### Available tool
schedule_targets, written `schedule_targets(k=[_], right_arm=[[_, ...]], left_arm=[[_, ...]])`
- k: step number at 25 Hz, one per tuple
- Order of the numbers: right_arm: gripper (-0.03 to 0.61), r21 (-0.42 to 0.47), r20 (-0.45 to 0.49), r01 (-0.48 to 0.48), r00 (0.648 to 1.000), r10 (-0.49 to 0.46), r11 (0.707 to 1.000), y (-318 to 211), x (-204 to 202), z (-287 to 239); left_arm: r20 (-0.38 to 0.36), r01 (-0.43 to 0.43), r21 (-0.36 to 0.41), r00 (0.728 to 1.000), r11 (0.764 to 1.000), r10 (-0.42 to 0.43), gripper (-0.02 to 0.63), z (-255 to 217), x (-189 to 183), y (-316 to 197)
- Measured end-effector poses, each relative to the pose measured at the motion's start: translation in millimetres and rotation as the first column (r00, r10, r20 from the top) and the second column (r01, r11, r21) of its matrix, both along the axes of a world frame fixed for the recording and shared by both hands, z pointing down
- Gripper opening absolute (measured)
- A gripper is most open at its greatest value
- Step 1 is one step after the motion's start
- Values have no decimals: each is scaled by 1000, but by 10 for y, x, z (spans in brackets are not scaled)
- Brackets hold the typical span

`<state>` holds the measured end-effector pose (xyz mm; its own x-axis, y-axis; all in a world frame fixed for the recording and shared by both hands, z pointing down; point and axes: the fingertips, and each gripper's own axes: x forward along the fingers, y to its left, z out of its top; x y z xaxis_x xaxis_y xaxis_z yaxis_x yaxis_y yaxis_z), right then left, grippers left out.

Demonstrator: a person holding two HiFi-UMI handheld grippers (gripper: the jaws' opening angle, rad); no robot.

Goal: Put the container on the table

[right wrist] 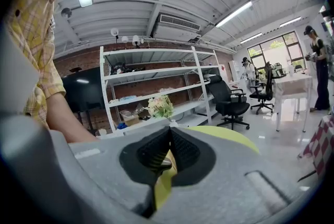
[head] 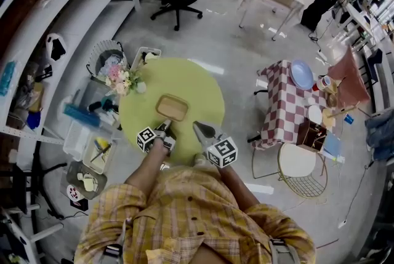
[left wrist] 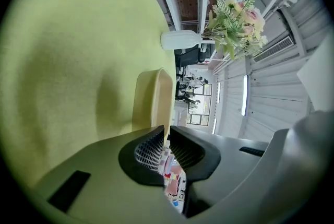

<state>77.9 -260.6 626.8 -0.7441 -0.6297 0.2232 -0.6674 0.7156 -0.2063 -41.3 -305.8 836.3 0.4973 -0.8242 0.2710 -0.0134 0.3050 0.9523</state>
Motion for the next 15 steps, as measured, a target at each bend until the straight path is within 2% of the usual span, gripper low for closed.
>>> schedule_targets(k=[15], right_arm=[[-3, -12, 10, -31, 999, 31, 999, 175, -76, 33]], left_arm=[[-1, -69, 101, 998, 993, 69, 6, -441, -1, 195]])
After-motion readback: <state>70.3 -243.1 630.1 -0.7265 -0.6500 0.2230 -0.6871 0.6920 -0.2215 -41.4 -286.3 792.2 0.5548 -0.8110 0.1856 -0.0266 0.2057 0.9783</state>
